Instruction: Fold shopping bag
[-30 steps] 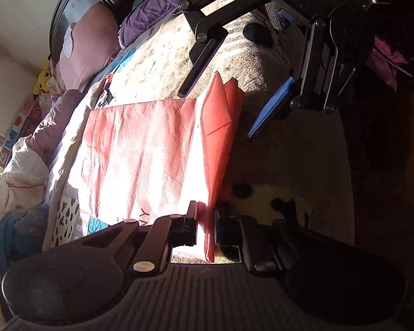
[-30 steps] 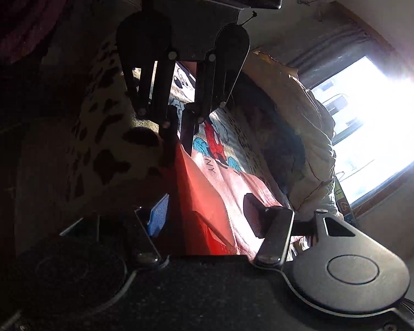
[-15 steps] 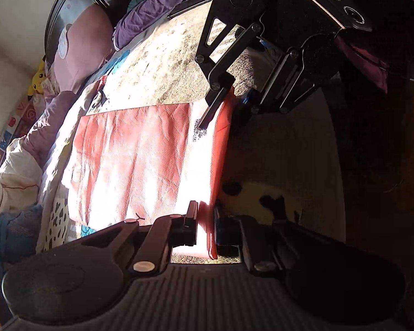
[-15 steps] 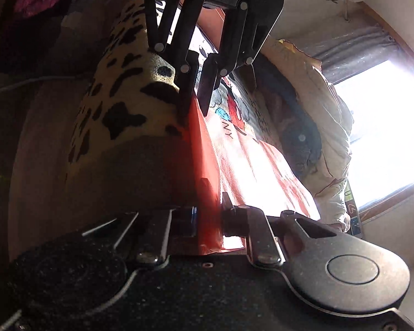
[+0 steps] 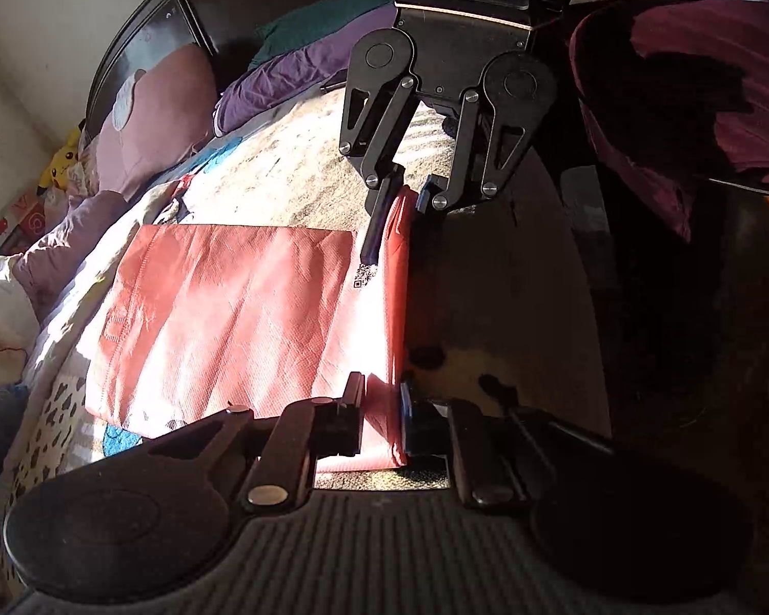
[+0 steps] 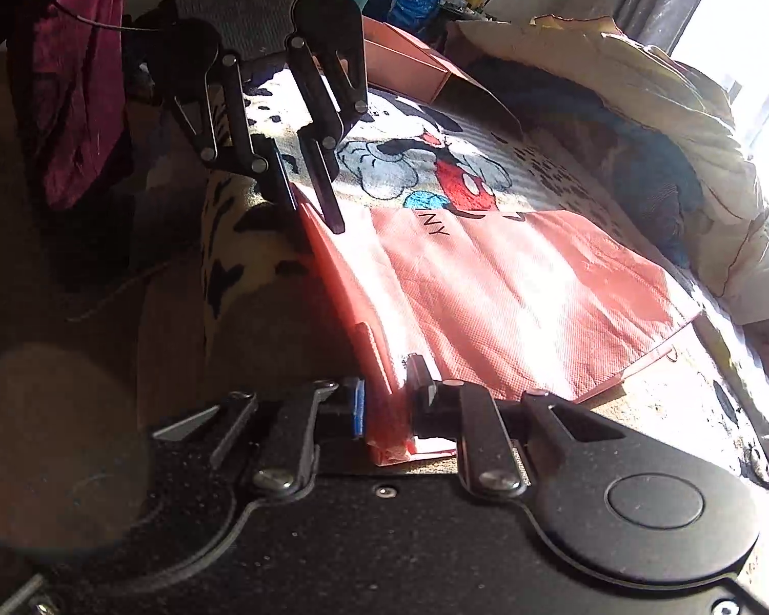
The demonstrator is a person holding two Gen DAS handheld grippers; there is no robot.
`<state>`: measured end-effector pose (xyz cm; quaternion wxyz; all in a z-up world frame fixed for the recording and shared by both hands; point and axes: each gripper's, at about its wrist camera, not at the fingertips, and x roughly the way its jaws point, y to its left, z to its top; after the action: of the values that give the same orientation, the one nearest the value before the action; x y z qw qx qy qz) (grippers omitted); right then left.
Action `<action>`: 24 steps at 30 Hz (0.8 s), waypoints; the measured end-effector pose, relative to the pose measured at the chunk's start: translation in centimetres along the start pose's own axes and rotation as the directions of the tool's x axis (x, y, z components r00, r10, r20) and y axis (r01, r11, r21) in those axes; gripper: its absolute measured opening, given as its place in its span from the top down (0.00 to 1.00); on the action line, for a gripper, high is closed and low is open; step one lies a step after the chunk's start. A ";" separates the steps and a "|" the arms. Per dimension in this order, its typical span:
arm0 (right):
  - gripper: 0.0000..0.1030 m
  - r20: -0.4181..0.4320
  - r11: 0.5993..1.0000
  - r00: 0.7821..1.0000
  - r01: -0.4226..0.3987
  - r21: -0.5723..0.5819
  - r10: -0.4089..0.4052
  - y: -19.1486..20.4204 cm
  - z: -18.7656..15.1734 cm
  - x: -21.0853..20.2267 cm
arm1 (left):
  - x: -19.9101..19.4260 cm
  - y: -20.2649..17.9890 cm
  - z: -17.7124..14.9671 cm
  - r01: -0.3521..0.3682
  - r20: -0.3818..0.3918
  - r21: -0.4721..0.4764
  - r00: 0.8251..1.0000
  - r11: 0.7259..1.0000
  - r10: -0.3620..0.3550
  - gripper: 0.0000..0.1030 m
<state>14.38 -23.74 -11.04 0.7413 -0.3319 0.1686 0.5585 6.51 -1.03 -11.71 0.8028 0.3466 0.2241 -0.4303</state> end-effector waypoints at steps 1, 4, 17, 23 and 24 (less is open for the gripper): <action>0.86 0.009 0.999 1.000 -0.024 0.046 0.023 -0.8 -0.1 0.0 | -0.1 0.4 -0.1 0.010 0.014 -0.009 1.000 1.000 -0.010 0.88; 0.86 0.038 0.976 0.994 -0.108 0.187 0.102 -3.3 -0.5 -0.1 | -0.5 1.5 -0.5 0.043 0.056 -0.034 0.998 0.999 -0.041 0.88; 0.85 0.146 0.838 0.966 -0.260 0.480 0.216 -3.6 -2.9 1.5 | -0.5 4.4 -2.9 0.162 0.155 -0.457 0.983 0.875 -0.102 0.87; 0.85 0.289 0.603 0.942 -0.333 0.725 0.173 -4.3 -6.1 1.5 | -0.3 7.5 -5.7 0.282 0.243 -0.752 0.959 0.596 -0.147 0.87; 0.85 0.305 0.555 0.939 -0.342 0.758 0.162 -4.3 -6.6 1.6 | -0.2 7.9 -6.0 0.290 0.250 -0.781 0.957 0.553 -0.148 0.87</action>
<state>19.72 -27.77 -15.47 0.7351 0.1223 0.3720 0.5534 12.70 6.67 -12.65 0.8264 -0.1232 0.3740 -0.4025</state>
